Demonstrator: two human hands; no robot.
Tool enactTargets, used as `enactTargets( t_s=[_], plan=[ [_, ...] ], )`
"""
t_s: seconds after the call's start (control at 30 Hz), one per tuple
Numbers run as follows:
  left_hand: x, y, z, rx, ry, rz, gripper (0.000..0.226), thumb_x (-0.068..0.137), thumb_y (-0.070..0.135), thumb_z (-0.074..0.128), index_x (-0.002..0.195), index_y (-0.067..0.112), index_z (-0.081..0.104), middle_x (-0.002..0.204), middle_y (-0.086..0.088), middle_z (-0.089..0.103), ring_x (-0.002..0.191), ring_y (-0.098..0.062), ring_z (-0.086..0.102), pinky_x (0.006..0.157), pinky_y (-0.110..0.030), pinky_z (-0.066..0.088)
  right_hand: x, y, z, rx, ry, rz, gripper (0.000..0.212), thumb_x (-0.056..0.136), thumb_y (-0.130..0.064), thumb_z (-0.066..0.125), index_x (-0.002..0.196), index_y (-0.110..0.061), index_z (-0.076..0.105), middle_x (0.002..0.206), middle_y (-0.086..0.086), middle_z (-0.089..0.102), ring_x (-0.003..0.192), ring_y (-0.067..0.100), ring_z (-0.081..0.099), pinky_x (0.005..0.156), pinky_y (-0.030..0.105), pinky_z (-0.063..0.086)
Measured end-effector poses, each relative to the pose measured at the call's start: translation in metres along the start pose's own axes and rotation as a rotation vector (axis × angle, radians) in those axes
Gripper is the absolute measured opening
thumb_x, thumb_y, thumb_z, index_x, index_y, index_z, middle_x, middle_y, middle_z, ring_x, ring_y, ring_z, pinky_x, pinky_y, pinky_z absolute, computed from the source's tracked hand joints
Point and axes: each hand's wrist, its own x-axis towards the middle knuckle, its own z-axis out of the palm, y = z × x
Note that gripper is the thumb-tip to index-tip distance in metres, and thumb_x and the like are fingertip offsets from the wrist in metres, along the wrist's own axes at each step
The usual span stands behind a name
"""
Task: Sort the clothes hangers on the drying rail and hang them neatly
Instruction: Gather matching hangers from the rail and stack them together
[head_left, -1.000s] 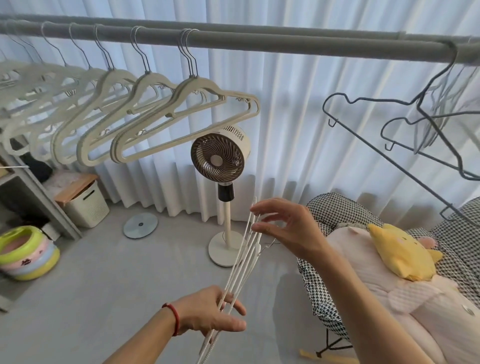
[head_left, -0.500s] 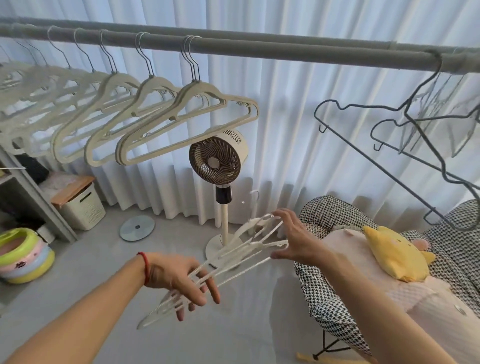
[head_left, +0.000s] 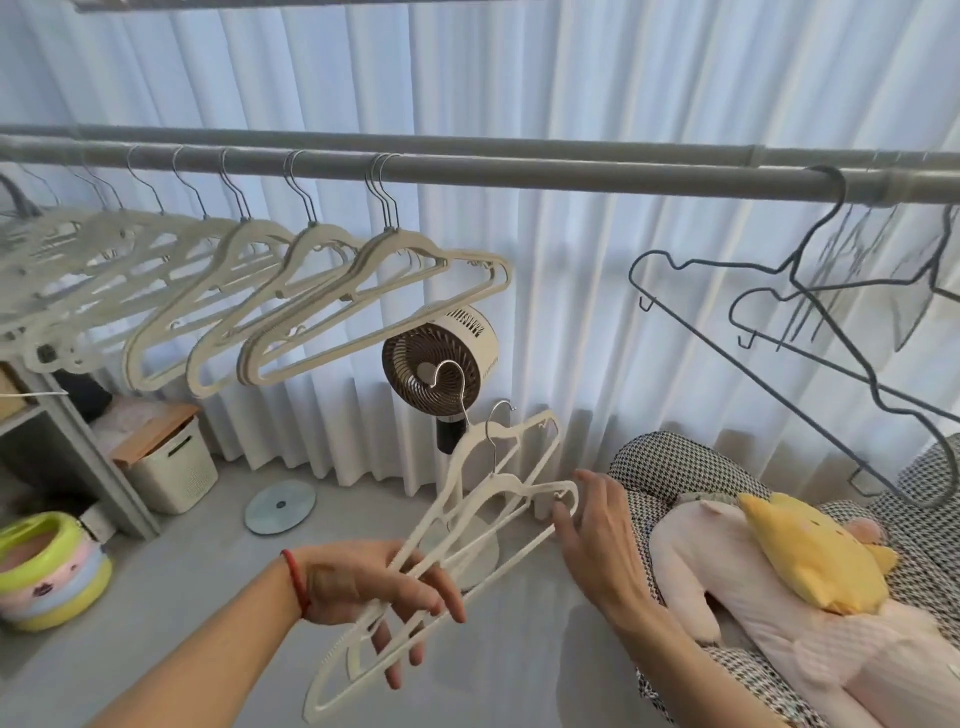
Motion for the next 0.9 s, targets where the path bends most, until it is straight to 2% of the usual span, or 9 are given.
enactTargets(
  t_s=[0.03,0.13,0.2,0.27,0.37,0.53,0.7,0.77,0.9],
  plan=[
    [0.005,0.001,0.002,-0.023,0.018,0.013,0.039,0.100,0.018,0.062,0.130,-0.007,0.055,0.109,-0.017,0.049,0.101,-0.039,0.061,0.082,-0.056,0.059,-0.006,-0.015,0.000,0.137,-0.030,0.136,0.062,0.090,-0.052,0.066,0.139,-0.019,0.046,0.138,0.004,0.049,0.130,0.023,0.044,0.108,0.036,0.039],
    [0.024,0.008,0.013,-0.072,0.093,0.042,0.040,0.097,0.021,0.068,0.128,-0.002,0.058,0.109,-0.016,0.047,0.096,-0.039,0.063,0.082,-0.058,0.058,-0.018,-0.064,0.000,0.669,-0.432,0.528,0.103,0.062,-0.087,0.071,0.144,-0.038,0.031,0.144,-0.007,0.049,0.126,0.022,0.055,0.103,0.050,0.049],
    [0.038,0.015,0.022,-0.067,0.150,0.047,0.043,0.092,0.025,0.074,0.127,0.003,0.060,0.117,-0.028,0.051,0.092,-0.038,0.063,0.080,-0.058,0.058,-0.017,-0.086,0.003,0.863,-0.574,0.639,0.111,0.053,-0.085,0.078,0.141,-0.041,0.028,0.139,-0.002,0.055,0.112,0.027,0.068,0.088,0.053,0.059],
    [0.049,0.021,0.029,-0.082,0.198,0.069,0.047,0.089,0.030,0.077,0.127,0.007,0.061,0.131,-0.031,0.054,0.088,-0.037,0.064,0.079,-0.058,0.059,-0.011,-0.093,0.007,0.924,-0.541,0.684,0.112,0.052,-0.074,0.086,0.139,-0.028,0.033,0.127,0.009,0.064,0.099,0.028,0.075,0.080,0.052,0.063],
    [0.051,0.026,0.029,-0.129,0.290,0.123,0.051,0.090,0.041,0.074,0.128,0.009,0.063,0.133,-0.030,0.055,0.095,-0.038,0.064,0.085,-0.057,0.057,0.002,-0.087,0.006,0.999,-0.428,0.739,0.102,0.060,-0.061,0.088,0.137,-0.019,0.036,0.120,0.019,0.065,0.094,0.033,0.076,0.079,0.051,0.064],
    [0.025,0.020,0.015,-0.226,0.570,0.099,0.067,0.074,0.047,0.086,0.114,0.000,0.060,0.106,-0.021,0.045,0.076,-0.040,0.064,0.078,-0.058,0.058,0.043,-0.085,-0.033,0.836,-0.330,0.639,0.090,0.069,-0.067,0.080,0.138,-0.019,0.045,0.116,0.005,0.060,0.098,0.027,0.068,0.074,0.043,0.061],
    [0.012,0.017,0.006,-0.293,0.604,0.060,0.080,0.064,0.056,0.087,0.115,0.003,0.056,0.100,-0.020,0.043,0.064,-0.034,0.060,0.066,-0.049,0.057,0.110,-0.153,-0.077,0.734,-0.459,0.432,0.086,0.066,-0.078,0.074,0.124,-0.021,0.046,0.120,0.016,0.056,0.100,0.029,0.067,0.056,0.031,0.059],
    [0.013,0.020,0.005,-0.242,0.620,0.034,0.085,0.065,0.061,0.085,0.118,0.003,0.054,0.104,-0.021,0.045,0.063,-0.031,0.060,0.064,-0.047,0.058,0.131,-0.183,-0.084,0.758,-0.501,0.376,0.073,0.072,-0.075,0.071,0.117,-0.022,0.049,0.119,0.019,0.055,0.094,0.028,0.067,0.053,0.029,0.058],
    [0.012,0.023,0.000,-0.127,0.682,0.017,0.090,0.064,0.073,0.078,0.119,0.006,0.053,0.107,-0.019,0.050,0.058,-0.025,0.058,0.054,-0.038,0.055,0.158,-0.223,-0.090,0.810,-0.561,0.332,0.072,0.076,-0.073,0.070,0.121,-0.026,0.039,0.117,0.016,0.055,0.070,0.026,0.074,0.054,0.031,0.060]
  ],
)
